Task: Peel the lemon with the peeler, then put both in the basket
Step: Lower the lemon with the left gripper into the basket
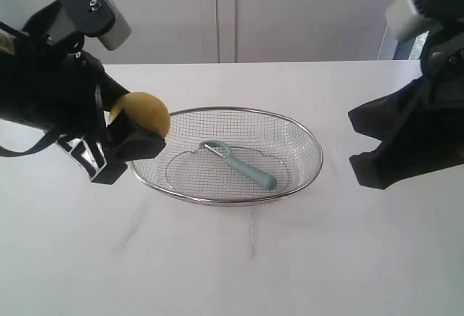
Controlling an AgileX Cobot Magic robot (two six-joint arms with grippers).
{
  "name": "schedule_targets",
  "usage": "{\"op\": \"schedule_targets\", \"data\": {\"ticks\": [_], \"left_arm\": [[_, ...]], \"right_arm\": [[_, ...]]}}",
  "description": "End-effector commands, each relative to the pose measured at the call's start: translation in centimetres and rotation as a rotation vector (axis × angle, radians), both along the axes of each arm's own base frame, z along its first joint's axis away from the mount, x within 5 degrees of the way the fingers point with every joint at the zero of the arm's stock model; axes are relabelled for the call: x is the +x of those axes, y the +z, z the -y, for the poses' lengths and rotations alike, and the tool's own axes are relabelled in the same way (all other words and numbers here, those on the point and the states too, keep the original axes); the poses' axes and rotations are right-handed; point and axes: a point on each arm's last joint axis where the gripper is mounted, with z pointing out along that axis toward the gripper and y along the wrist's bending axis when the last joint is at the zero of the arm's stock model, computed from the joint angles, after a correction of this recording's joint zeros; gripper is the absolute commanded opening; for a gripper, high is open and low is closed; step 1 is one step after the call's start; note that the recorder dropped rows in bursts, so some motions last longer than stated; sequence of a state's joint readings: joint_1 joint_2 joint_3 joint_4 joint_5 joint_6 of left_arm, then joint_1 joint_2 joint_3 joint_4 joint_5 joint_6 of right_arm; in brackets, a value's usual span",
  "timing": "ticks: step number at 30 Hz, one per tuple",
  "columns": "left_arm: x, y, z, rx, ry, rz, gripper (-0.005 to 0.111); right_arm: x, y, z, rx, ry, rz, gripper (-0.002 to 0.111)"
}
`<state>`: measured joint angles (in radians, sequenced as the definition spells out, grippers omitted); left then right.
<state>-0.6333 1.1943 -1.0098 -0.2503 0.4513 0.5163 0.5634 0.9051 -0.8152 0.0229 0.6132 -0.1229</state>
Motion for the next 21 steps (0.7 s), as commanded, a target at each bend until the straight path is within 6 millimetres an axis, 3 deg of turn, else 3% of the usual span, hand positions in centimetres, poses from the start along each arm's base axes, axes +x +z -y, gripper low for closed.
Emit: {"op": "schedule_targets", "data": {"ticks": [1, 14, 17, 21], "left_arm": [[1.5, -0.8, 0.8, -0.009, 0.024, 0.049, 0.000], [7.2, -5.2, 3.7, -0.020, 0.106, 0.222, 0.000], [8.0, -6.5, 4.1, 0.005, 0.108, 0.191, 0.000], [9.6, -7.4, 3.8, 0.085, 0.123, -0.002, 0.000]], "right_arm": [[0.0, 0.3, 0.2, 0.004, -0.003, 0.025, 0.000], [0.0, 0.3, 0.2, 0.004, -0.003, 0.025, 0.000], [0.0, 0.3, 0.2, 0.004, -0.003, 0.025, 0.000], [0.0, 0.3, 0.2, 0.004, -0.003, 0.025, 0.000]]}}
